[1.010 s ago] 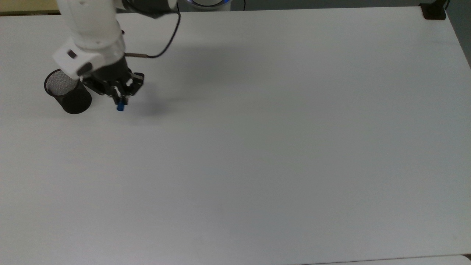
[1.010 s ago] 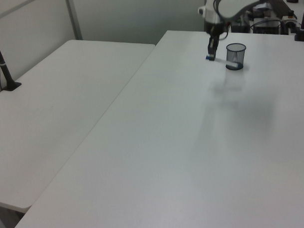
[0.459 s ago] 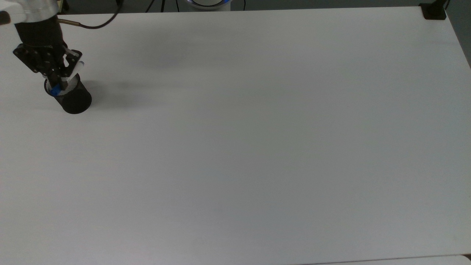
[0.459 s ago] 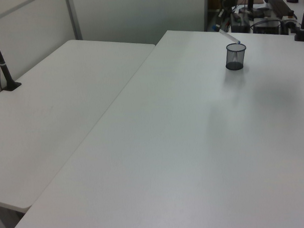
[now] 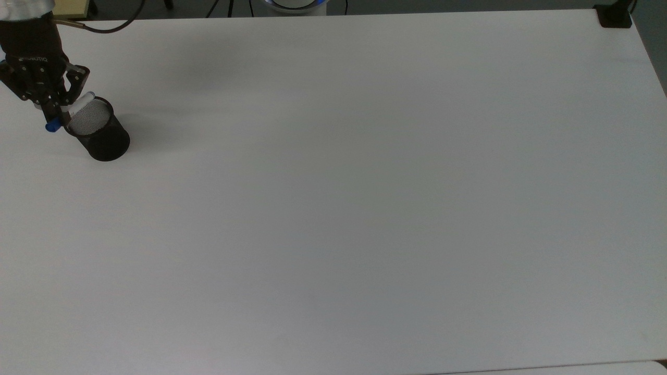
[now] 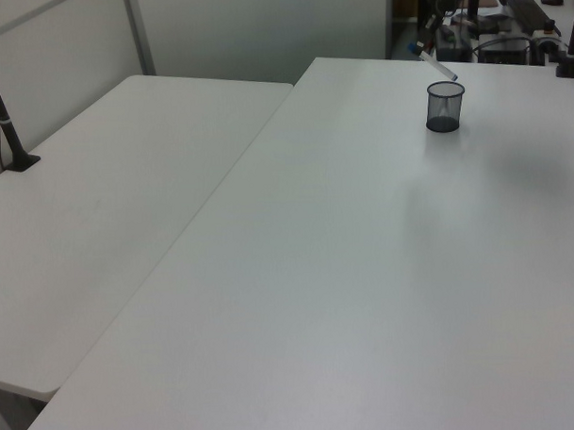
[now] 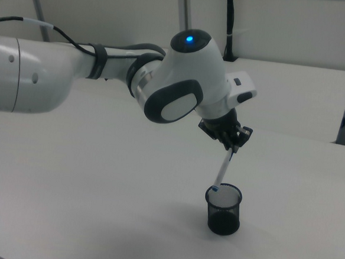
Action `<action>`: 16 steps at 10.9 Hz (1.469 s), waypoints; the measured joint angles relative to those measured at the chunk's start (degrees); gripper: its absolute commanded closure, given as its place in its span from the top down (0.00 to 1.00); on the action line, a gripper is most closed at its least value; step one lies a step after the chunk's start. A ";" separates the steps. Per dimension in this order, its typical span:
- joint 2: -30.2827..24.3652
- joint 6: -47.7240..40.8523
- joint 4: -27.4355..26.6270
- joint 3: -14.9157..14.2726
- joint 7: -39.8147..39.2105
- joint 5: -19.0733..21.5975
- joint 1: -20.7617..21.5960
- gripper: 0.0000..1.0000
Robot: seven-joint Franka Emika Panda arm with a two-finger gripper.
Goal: Insert the marker
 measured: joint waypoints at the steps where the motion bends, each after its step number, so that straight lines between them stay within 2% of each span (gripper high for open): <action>1: 0.11 1.82 -0.94 0.00 -0.01 0.00 0.00 0.16; 3: 0.42 3.25 -2.14 0.00 -0.05 0.00 0.06 0.27; 4: 0.52 3.27 -2.23 0.00 -0.06 0.00 0.10 0.40; 5: 0.60 3.27 -2.25 0.00 -0.06 0.00 0.11 0.47; 7: 0.73 3.27 -2.37 0.00 -0.06 0.00 0.11 0.89; 8: 0.73 3.27 -2.42 0.00 -0.07 0.00 0.12 0.97; 11: 0.47 0.33 -2.29 0.28 -0.06 0.07 1.19 1.00; 14: -0.47 -3.51 -1.99 0.81 5.73 -0.60 9.52 1.00; 16: -1.58 -7.70 -1.42 0.86 11.65 -4.65 14.62 1.00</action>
